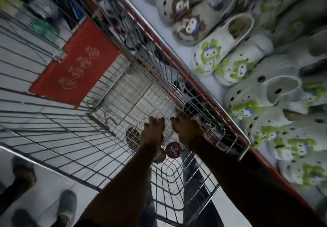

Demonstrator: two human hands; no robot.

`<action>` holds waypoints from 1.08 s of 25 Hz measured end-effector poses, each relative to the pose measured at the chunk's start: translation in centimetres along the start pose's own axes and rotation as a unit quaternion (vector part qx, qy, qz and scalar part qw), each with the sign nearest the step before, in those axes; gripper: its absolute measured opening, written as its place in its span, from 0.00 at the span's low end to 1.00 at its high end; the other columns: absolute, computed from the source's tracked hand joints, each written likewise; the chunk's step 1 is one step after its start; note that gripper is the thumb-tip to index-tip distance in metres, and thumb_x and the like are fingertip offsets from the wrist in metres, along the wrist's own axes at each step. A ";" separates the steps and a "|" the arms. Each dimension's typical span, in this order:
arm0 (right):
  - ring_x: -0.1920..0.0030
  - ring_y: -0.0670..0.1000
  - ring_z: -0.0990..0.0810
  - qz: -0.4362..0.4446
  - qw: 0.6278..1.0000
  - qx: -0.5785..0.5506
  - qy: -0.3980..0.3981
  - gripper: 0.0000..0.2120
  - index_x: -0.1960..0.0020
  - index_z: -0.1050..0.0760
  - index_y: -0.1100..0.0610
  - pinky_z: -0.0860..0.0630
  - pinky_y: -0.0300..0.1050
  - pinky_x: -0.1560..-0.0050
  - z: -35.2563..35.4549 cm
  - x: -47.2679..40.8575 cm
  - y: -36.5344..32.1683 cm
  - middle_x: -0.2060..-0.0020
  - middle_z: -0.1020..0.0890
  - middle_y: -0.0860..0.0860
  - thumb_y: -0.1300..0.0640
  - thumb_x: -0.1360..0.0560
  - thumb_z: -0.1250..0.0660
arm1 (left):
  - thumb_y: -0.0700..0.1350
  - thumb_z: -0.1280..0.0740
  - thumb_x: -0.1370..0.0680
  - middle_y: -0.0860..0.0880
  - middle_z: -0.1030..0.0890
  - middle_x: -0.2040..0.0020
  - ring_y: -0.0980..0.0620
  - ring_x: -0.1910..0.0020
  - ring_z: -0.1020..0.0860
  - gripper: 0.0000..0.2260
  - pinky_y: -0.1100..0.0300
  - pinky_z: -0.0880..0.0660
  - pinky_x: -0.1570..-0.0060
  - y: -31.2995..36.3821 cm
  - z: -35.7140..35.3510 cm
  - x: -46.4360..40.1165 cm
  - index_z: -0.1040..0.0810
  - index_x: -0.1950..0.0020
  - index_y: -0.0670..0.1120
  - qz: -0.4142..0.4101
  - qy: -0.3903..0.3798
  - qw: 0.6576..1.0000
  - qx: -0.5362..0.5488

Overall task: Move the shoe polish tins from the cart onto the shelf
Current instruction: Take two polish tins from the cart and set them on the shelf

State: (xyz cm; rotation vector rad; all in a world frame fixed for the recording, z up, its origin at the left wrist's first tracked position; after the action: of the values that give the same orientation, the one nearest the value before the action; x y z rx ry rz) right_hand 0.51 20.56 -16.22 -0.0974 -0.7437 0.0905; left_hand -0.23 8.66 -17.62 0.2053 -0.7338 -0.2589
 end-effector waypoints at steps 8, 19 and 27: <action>0.42 0.62 0.22 0.029 0.960 -0.154 0.232 0.31 0.36 0.26 0.56 0.23 0.54 0.44 24.2 7.6 -3.0 0.40 0.23 0.56 0.50 0.37 0.26 | 0.50 0.28 0.33 0.40 0.23 0.38 0.37 0.41 0.22 0.34 0.49 0.21 0.45 -0.3 24.3 6.1 0.29 0.27 0.48 -0.049 0.189 0.975 0.101; 0.47 0.52 0.21 -0.019 0.790 -0.161 0.591 0.37 0.36 0.27 0.47 0.21 0.46 0.47 47.3 33.7 2.7 0.45 0.20 0.47 0.38 0.43 0.26 | 0.54 0.25 0.38 0.53 0.22 0.44 0.52 0.47 0.21 0.31 0.58 0.23 0.49 14.5 50.3 22.2 0.26 0.36 0.51 -0.327 0.411 0.828 0.193; 0.50 0.60 0.18 -0.329 0.801 -0.098 0.490 0.29 0.48 0.24 0.50 0.23 0.50 0.52 46.1 43.6 21.3 0.56 0.15 0.53 0.35 0.42 0.27 | 0.50 0.26 0.35 0.46 0.19 0.48 0.44 0.47 0.21 0.22 0.50 0.22 0.50 39.8 48.9 22.3 0.25 0.45 0.46 -0.465 0.297 0.830 0.082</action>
State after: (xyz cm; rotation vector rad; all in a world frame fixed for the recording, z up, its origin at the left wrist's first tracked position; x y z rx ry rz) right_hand 0.07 49.40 44.19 -0.0651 0.2963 -0.6744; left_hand -11.34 35.05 42.83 0.7765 0.0289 -1.0152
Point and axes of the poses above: each hand's wrist, its own x-axis away from the middle knuckle, its own z-axis out of the back of the hand, y = z × x, the point moved 9 cm from there along -x, towards the middle knuckle
